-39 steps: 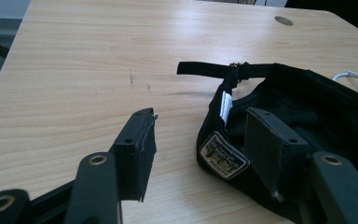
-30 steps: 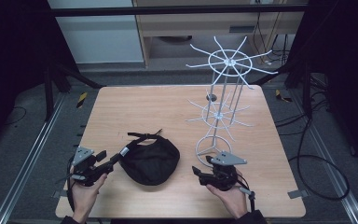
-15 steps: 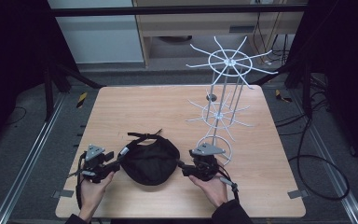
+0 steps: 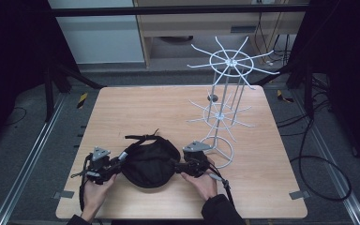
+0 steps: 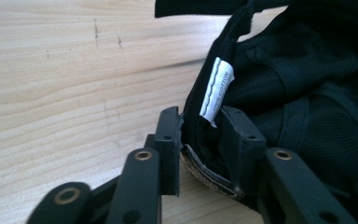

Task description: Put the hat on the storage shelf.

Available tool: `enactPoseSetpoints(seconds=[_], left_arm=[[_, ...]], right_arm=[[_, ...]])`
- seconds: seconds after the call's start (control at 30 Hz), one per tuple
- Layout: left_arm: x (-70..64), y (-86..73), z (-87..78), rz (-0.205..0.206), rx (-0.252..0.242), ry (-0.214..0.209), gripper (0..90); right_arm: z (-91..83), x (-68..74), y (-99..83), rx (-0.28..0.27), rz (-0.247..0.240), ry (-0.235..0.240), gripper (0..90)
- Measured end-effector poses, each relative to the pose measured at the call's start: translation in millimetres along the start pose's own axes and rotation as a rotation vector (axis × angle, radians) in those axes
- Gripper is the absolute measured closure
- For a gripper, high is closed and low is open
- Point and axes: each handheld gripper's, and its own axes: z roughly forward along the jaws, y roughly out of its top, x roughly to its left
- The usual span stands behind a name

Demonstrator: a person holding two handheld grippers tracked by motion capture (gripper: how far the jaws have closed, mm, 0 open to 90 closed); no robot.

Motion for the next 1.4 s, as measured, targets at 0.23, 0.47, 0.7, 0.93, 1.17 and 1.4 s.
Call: enactPoseSetpoints(seconds=[0.23, 0.47, 0.7, 0.93, 1.17, 1.4], left_arm=[[-0.1, -2.4, 0.8, 0.008, 0.021, -0.004, 75.5], [-4.1, -4.4, 2.5, 0.022, 0.038, -0.008, 77.4], [-6.5, -5.4, 2.7, 0.024, 0.042, -0.022, 78.0], [-18.7, -5.5, 3.5, 0.046, 0.037, -0.058, 79.0], [-29.2, -2.7, 11.8, 0.046, 0.031, -0.076, 79.8], [-30.8, 4.1, 23.7, 0.011, 0.009, -0.086, 80.6]], right_arm=[[11.0, 2.0, -1.8, 0.050, 0.002, -0.001, 47.7], [18.2, -1.5, -3.5, 0.094, 0.025, -0.007, 53.4], [20.3, -3.6, -3.1, 0.117, 0.025, -0.042, 72.9], [-3.2, 3.2, 5.7, -0.008, -0.016, -0.038, 84.3], [-35.1, 19.6, 23.5, -0.142, -0.133, 0.037, 84.6], [-47.5, 35.6, 19.1, -0.165, -0.246, 0.116, 84.5]])
